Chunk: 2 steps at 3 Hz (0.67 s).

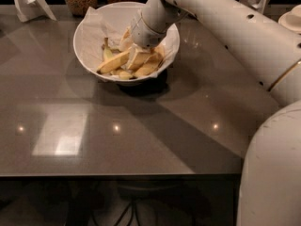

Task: Pick banana from white bowl

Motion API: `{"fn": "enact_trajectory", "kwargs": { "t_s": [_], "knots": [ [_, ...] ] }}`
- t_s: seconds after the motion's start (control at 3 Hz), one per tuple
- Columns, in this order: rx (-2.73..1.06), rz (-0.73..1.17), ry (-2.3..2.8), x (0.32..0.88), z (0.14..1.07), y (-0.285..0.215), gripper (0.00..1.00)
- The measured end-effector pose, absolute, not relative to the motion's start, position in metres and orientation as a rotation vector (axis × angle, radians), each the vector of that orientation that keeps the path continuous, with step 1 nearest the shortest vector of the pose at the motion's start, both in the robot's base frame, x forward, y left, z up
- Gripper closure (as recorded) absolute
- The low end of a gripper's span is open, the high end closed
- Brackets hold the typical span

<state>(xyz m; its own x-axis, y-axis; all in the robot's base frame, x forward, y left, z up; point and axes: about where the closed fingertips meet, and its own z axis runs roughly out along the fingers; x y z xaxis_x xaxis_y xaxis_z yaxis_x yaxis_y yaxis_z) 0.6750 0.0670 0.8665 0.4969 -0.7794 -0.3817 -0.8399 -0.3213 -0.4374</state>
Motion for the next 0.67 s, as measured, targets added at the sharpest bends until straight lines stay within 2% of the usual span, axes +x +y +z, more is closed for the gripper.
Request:
{"fn": "enact_trajectory", "kwargs": {
  "t_s": [0.33, 0.67],
  "knots": [
    [-2.180, 0.119, 1.344, 0.6777, 0.8586, 0.0610, 0.59],
    [-2.180, 0.118, 1.344, 0.6775, 0.8615, 0.0609, 0.80]
  ]
}}
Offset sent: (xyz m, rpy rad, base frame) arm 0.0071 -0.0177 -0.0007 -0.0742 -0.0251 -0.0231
